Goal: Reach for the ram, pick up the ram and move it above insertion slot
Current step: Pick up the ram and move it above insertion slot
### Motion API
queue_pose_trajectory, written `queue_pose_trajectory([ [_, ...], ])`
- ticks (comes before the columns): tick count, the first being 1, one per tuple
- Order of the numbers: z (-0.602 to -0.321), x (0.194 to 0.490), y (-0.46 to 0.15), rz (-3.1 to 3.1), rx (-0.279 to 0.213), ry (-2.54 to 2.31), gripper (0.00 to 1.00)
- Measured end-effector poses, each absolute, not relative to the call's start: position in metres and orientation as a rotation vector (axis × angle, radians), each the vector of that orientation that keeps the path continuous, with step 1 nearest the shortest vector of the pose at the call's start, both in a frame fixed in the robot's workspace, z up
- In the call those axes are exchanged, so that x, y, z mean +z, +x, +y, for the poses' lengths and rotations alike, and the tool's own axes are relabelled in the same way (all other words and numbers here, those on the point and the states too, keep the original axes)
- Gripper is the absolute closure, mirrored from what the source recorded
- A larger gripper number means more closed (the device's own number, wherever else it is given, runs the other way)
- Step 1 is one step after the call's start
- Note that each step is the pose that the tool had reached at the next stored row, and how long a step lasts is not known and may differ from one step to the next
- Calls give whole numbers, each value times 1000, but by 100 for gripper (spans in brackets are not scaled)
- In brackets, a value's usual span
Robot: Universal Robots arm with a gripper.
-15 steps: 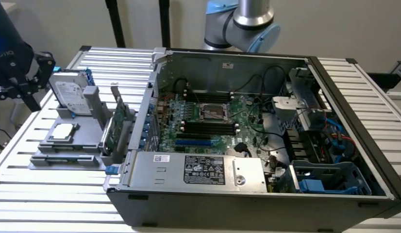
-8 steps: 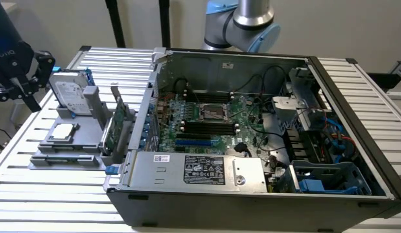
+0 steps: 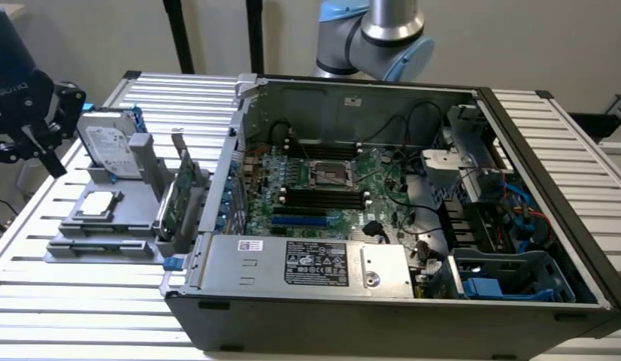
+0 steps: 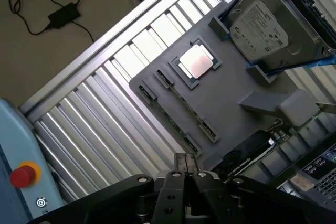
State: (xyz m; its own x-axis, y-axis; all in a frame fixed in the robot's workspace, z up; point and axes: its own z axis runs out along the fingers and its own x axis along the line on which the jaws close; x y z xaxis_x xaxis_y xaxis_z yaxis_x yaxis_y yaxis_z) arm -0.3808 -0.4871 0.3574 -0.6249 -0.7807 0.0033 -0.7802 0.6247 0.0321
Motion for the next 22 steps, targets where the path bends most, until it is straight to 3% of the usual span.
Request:
queue_pose_trajectory([
  [22,-487,345,-381,-2488,-38,1883,89],
])
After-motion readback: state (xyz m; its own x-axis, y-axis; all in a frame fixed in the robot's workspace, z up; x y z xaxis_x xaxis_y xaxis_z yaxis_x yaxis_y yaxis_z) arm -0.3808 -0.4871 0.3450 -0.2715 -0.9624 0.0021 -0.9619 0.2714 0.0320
